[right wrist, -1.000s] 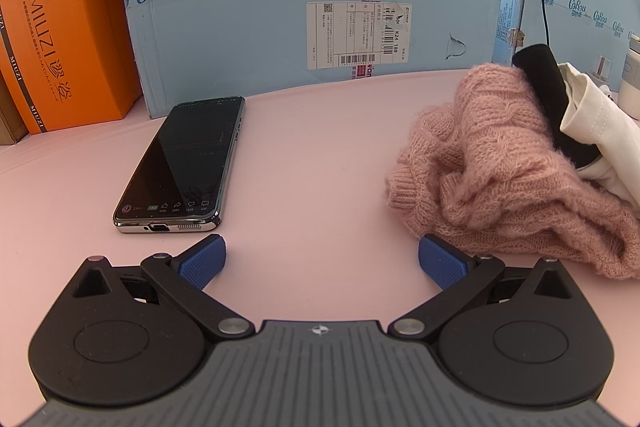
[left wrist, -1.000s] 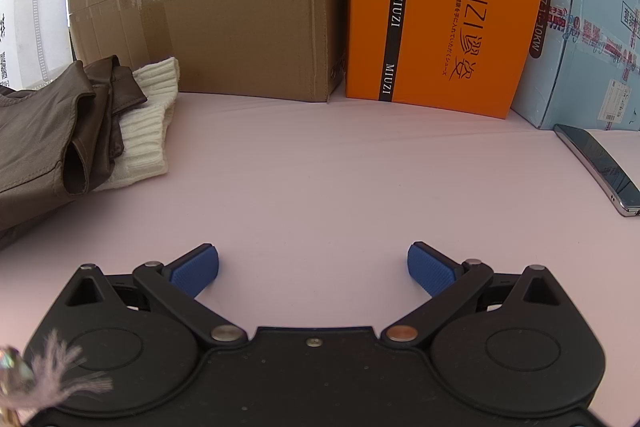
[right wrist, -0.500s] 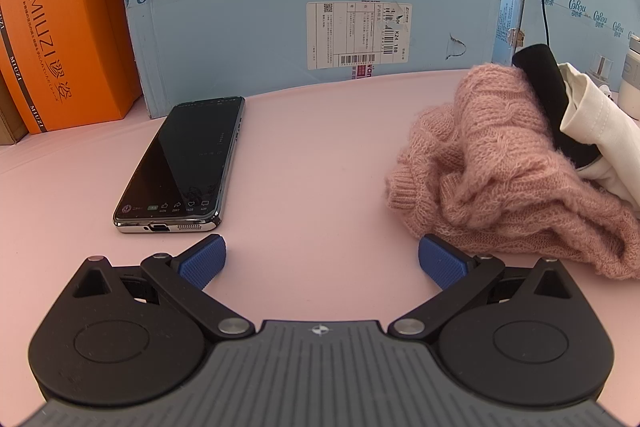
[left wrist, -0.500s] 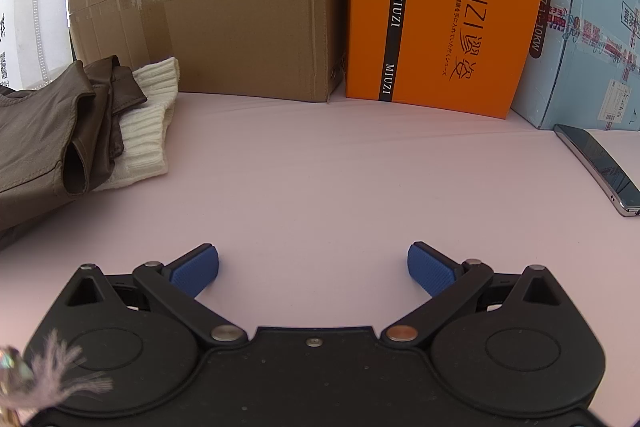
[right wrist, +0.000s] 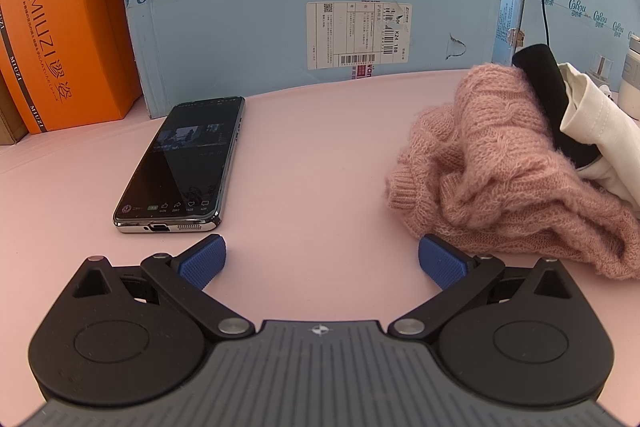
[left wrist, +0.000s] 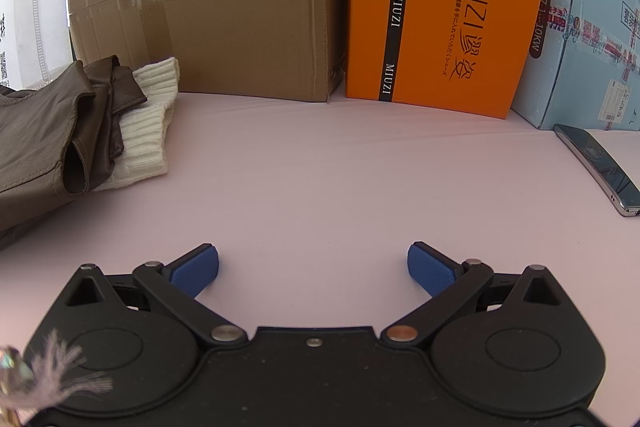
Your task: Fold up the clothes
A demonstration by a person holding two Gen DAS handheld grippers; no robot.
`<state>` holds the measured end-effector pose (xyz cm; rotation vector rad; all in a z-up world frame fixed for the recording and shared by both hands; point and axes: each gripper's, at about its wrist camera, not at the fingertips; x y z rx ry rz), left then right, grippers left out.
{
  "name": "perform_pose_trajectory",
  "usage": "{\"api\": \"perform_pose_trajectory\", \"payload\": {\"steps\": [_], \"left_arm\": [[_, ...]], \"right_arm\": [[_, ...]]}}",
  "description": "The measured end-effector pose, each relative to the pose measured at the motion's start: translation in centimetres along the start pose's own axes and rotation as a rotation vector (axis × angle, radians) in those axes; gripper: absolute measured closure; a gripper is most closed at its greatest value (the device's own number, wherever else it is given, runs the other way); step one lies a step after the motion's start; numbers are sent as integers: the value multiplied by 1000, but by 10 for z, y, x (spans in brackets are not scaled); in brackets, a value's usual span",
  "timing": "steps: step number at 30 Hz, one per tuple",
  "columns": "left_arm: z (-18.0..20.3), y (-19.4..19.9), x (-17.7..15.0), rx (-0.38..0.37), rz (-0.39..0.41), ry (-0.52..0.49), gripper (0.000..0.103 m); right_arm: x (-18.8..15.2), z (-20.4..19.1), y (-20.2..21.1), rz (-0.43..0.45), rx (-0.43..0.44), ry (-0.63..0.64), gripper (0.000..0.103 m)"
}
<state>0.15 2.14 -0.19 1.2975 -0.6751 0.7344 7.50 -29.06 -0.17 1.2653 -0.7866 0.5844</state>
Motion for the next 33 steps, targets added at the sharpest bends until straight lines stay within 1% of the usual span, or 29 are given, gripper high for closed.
{"api": "perform_pose_trajectory", "payload": {"steps": [33], "left_arm": [[-1, 0, 0, 0, 0, 0, 0]], "right_arm": [[3, 0, 1, -1, 2, 1, 0]]}}
Point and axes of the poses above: each gripper's, at about its wrist camera, not at the fingertips, and y roughly against the way its jaws point, z to its right, x to its top, and after that the axes turned 12 degrees about -x, right-handed
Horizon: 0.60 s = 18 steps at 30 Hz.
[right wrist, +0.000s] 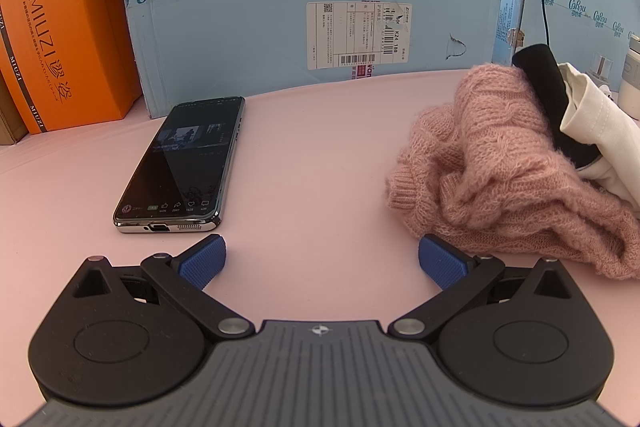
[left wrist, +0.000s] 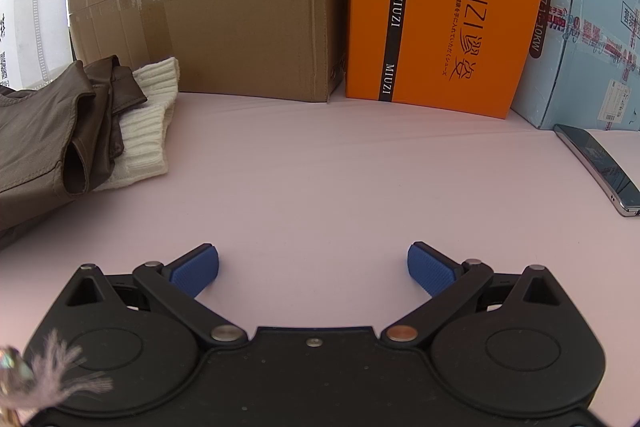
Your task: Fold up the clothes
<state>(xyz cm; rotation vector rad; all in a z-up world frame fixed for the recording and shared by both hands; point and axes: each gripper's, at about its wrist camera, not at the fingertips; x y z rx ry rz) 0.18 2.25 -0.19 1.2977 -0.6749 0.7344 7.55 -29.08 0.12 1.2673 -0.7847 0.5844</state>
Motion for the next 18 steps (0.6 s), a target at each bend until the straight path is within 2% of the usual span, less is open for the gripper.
{"api": "perform_pose_trajectory", "payload": {"steps": [18], "left_arm": [[0, 0, 0, 0, 0, 0, 0]], "right_arm": [[3, 1, 1, 0, 0, 0, 0]]}}
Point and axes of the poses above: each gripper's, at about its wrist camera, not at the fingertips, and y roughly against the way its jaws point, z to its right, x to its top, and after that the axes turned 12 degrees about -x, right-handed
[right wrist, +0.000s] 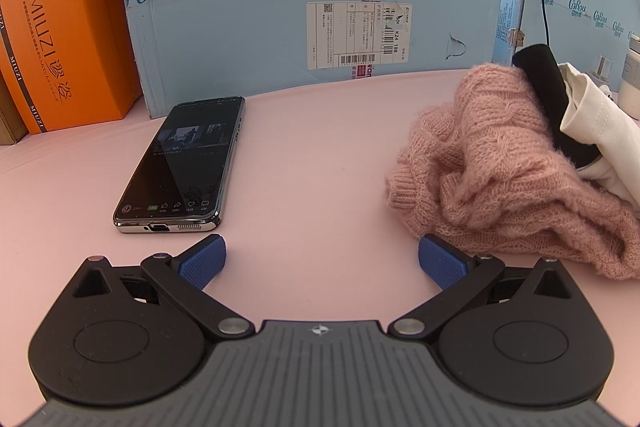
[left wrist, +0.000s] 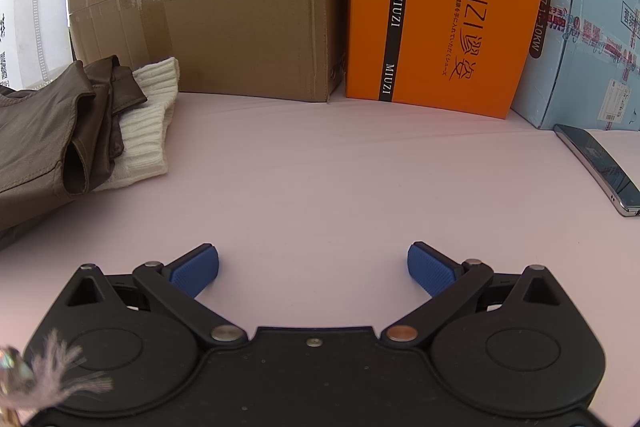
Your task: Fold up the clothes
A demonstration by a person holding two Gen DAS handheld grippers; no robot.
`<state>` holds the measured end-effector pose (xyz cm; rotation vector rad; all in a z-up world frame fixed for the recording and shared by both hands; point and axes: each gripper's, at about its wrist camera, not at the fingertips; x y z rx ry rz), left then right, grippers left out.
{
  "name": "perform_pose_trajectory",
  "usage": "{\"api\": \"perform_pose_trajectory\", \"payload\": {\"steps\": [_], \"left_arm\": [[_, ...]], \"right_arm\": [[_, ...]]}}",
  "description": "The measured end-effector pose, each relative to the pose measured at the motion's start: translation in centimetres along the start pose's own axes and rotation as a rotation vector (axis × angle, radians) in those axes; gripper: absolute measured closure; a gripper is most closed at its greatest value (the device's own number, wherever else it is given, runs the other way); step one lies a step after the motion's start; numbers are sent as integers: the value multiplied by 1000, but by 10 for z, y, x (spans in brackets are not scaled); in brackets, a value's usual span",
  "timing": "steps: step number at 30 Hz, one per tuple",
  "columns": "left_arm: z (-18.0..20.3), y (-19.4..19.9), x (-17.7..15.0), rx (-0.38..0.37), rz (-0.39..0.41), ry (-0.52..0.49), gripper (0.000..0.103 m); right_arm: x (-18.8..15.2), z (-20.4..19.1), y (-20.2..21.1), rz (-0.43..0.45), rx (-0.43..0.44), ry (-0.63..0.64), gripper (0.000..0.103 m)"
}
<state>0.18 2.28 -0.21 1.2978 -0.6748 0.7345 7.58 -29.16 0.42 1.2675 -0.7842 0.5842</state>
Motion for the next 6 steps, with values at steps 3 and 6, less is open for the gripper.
{"api": "perform_pose_trajectory", "payload": {"steps": [3, 6], "left_arm": [[0, 0, 0, 0, 0, 0, 0], [0, 0, 0, 0, 0, 0, 0]], "right_arm": [[0, 0, 1, 0, 0, 0, 0], [1, -1, 1, 0, 0, 0, 0]]}}
Point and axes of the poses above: each gripper's, at about its wrist camera, not at the fingertips, and y roughly against the way its jaws point, z to its right, x to its top, and after that the axes turned 12 degrees about -x, right-handed
